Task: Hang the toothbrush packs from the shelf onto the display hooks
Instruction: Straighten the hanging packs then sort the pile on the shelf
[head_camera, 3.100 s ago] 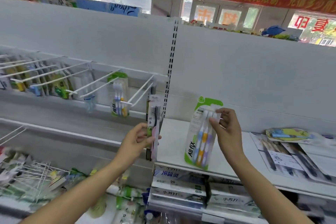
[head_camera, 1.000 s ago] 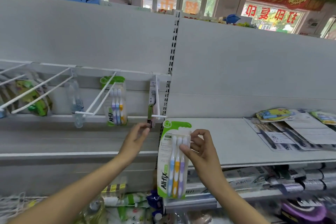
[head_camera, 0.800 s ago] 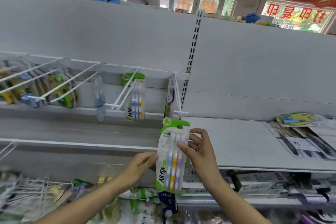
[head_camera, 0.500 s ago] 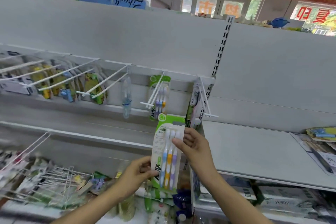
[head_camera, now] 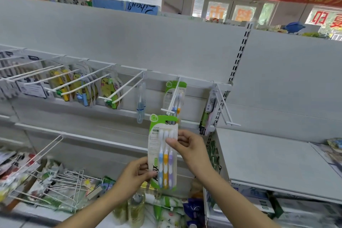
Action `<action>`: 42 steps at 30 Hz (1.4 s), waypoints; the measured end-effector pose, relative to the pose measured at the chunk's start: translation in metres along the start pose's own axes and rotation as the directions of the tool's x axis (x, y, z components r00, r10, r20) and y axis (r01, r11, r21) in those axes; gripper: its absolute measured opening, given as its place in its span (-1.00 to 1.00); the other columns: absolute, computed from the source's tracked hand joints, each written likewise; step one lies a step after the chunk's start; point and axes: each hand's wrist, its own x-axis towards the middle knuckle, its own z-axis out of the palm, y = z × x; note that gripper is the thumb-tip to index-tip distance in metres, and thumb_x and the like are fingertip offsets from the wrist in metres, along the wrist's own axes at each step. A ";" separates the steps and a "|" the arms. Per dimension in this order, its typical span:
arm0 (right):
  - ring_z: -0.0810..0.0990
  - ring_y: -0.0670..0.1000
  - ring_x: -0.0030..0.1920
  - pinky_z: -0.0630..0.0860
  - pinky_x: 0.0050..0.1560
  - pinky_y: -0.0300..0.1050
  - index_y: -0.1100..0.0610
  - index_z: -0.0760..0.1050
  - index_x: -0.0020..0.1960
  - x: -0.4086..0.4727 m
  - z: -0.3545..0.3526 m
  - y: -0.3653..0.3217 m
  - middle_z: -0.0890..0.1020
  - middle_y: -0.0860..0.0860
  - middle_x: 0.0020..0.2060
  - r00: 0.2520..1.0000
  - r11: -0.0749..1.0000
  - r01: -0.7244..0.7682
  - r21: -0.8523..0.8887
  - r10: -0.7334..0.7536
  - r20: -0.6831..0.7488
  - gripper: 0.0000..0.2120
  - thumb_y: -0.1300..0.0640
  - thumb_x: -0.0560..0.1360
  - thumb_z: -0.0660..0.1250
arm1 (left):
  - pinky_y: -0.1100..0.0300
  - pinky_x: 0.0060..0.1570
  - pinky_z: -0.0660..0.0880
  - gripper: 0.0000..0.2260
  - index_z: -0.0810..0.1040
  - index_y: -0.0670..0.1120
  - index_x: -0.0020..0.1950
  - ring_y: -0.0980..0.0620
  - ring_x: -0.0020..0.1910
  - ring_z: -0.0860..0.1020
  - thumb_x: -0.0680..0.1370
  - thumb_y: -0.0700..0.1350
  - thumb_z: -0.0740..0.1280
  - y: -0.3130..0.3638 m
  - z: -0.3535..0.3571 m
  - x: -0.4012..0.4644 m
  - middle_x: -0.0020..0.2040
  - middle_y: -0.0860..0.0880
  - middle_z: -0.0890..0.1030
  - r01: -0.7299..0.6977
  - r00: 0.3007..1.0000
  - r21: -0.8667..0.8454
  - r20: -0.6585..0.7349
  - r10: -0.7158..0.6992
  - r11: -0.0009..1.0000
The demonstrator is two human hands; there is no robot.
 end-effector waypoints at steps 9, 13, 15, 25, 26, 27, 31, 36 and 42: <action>0.72 -0.01 0.01 0.63 0.09 -0.01 0.14 0.70 0.04 0.019 0.026 -0.014 0.75 -0.01 -0.07 0.999 0.999 0.033 0.016 -0.033 0.034 -0.87 0.14 0.52 0.44 | -0.03 0.04 0.62 -0.73 0.66 0.12 0.11 -0.13 0.02 0.68 0.48 -0.16 0.48 0.017 -0.027 0.006 0.02 -0.12 0.72 -0.086 0.989 0.032 -0.117 0.089 0.996; 0.73 0.03 0.00 0.63 0.09 0.07 0.14 0.70 0.04 0.022 0.024 -0.013 0.76 0.02 -0.08 0.999 0.999 0.033 0.043 -0.033 0.004 -0.86 0.13 0.53 0.43 | 0.04 0.01 0.62 -0.74 0.65 0.10 0.13 -0.09 0.03 0.68 0.47 -0.12 0.46 0.026 -0.033 0.011 0.02 -0.10 0.72 -0.127 0.988 0.083 -0.078 0.133 0.989; 0.73 0.08 -0.01 0.63 0.08 0.15 0.13 0.70 0.02 0.022 0.023 -0.012 0.76 0.04 -0.09 0.999 0.999 0.042 0.025 -0.042 0.000 -0.86 0.10 0.53 0.43 | 0.08 0.01 0.61 -0.73 0.65 0.09 0.13 -0.08 0.04 0.68 0.50 -0.21 0.44 0.025 -0.034 0.013 0.03 -0.10 0.72 -0.130 0.989 0.091 -0.060 0.136 0.987; 0.72 0.15 -0.03 0.63 0.06 0.15 0.17 0.66 0.05 0.018 0.011 -0.001 0.74 0.12 -0.11 0.997 0.998 0.048 0.038 -0.046 -0.067 -0.85 0.12 0.57 0.37 | 0.14 0.07 0.59 -0.71 0.64 0.06 0.17 0.02 0.06 0.68 0.53 -0.25 0.42 0.024 -0.032 0.019 0.05 0.02 0.72 -0.173 0.984 0.204 -0.013 0.180 0.963; 0.72 0.08 -0.03 0.64 0.03 0.04 0.17 0.65 0.06 0.019 0.008 -0.002 0.75 0.08 -0.10 0.997 0.997 0.035 0.070 -0.030 -0.068 -0.87 0.18 0.58 0.35 | 0.15 0.07 0.59 -0.72 0.64 0.03 0.18 0.03 0.05 0.68 0.53 -0.25 0.42 0.025 -0.031 0.022 0.04 0.03 0.72 -0.180 0.983 0.213 -0.003 0.184 0.960; 0.72 0.03 -0.03 0.64 0.01 -0.06 0.17 0.64 0.07 0.021 0.005 -0.002 0.75 0.05 -0.08 0.998 0.995 0.024 0.096 -0.019 -0.061 -0.87 0.22 0.58 0.34 | 0.15 0.06 0.59 -0.73 0.63 0.00 0.20 0.03 0.05 0.68 0.53 -0.25 0.41 0.025 -0.030 0.026 0.05 0.04 0.72 -0.182 0.983 0.222 0.004 0.185 0.958; 0.71 0.00 0.03 0.63 0.05 -0.15 0.23 0.60 0.14 0.035 -0.002 0.004 0.74 0.07 -0.02 0.999 0.998 -0.002 0.055 0.004 -0.037 -0.83 0.30 0.55 0.36 | 0.08 0.03 0.62 -0.74 0.61 0.00 0.18 0.05 0.01 0.69 0.54 -0.25 0.41 0.021 -0.026 0.045 0.02 0.06 0.72 -0.141 0.989 0.237 -0.007 0.147 0.961; 0.70 -0.05 -0.02 0.61 0.04 -0.15 0.13 0.58 0.05 0.064 -0.007 0.019 0.72 0.01 -0.07 0.994 0.996 -0.037 -0.076 0.028 -0.109 -0.78 0.40 0.50 0.38 | 0.09 0.00 0.62 -0.72 0.61 0.01 0.19 0.01 -0.02 0.69 0.54 -0.26 0.40 0.020 -0.025 0.080 0.01 0.01 0.73 -0.094 0.995 0.202 -0.020 0.100 0.975; 0.68 -0.18 -0.13 0.59 -0.08 -0.24 0.08 0.61 0.01 0.107 -0.011 0.028 0.71 -0.09 -0.16 0.980 0.981 -0.085 -0.174 0.051 -0.192 -0.85 0.29 0.55 0.35 | 0.02 -0.02 0.62 -0.74 0.60 0.03 0.17 0.00 -0.04 0.69 0.55 -0.25 0.39 0.019 -0.031 0.128 -0.01 0.01 0.73 -0.067 0.997 0.246 -0.014 0.072 0.967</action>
